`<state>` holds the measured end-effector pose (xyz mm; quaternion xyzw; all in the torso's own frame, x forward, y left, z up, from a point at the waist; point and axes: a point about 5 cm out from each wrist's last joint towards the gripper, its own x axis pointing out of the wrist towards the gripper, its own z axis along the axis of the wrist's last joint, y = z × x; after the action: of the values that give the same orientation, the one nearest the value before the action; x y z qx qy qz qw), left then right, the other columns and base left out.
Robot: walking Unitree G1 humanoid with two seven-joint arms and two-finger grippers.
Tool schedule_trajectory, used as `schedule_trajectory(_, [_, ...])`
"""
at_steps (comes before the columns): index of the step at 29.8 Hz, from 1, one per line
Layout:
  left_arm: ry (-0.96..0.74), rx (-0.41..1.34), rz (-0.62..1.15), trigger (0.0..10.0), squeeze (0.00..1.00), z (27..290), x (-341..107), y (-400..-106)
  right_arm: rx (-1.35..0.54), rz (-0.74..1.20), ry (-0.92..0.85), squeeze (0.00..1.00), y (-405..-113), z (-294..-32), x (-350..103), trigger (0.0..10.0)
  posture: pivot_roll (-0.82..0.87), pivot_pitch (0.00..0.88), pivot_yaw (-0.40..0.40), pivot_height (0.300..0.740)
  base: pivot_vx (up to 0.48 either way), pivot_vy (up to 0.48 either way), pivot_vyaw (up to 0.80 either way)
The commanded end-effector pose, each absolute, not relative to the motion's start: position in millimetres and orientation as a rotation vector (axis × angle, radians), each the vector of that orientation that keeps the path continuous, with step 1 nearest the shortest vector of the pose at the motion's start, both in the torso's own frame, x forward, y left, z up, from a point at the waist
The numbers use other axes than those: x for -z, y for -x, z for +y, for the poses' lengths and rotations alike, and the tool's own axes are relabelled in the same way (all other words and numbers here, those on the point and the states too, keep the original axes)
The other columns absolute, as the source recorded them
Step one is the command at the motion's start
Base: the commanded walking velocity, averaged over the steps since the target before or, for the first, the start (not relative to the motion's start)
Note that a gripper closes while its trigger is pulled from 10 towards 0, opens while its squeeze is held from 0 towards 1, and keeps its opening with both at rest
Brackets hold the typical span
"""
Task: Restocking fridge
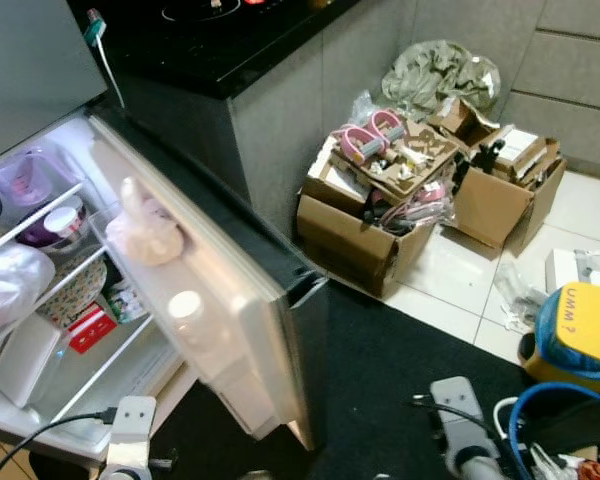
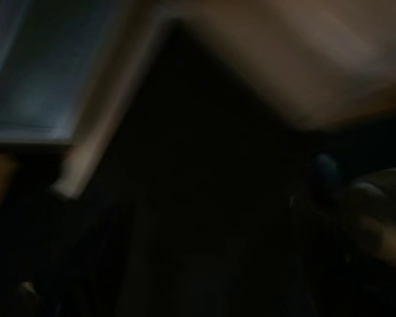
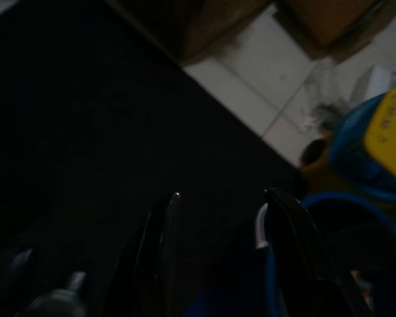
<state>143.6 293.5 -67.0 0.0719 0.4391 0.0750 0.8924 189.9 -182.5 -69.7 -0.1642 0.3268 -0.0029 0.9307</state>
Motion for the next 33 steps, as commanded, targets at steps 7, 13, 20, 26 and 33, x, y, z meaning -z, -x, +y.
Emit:
schedule_trajectory(7, [-0.143, -0.160, 0.915, 10.0, 0.00, 293, 68, -143, 0.008, 0.690, 0.327, 0.09, -182, -181, 74, 10.0, 0.02, 0.077, 0.028, 0.740, 0.000, 0.000, 0.00])
schedule_trajectory(13, [-0.143, -0.160, 0.916, 10.0, 0.00, 294, 68, -143, 0.008, 0.690, 0.326, 0.09, -182, -181, 74, 10.0, 0.02, 0.077, 0.028, 0.740, 0.000, 0.000, 0.00])
schedule_trajectory(20, [-0.135, -0.168, 0.916, 10.0, 0.00, 294, 68, -142, 0.008, 0.689, 0.327, 0.09, -182, -181, 74, 10.0, 0.02, 0.076, 0.027, 0.740, 0.000, 0.000, 0.00])
schedule_trajectory(26, [-0.137, -0.169, 0.918, 10.0, 0.00, 294, 68, -142, 0.002, 0.673, 0.329, 0.10, -185, -181, 72, 10.0, 0.02, 0.074, 0.028, 0.740, 0.000, 0.000, 0.00])
schedule_trajectory(33, [-0.165, -0.179, 0.948, 10.0, 0.00, 297, 69, -138, -0.125, 0.462, 0.334, 0.09, -223, -162, 44, 10.0, 0.02, 0.072, 0.035, 0.740, 0.000, 0.000, 0.00])
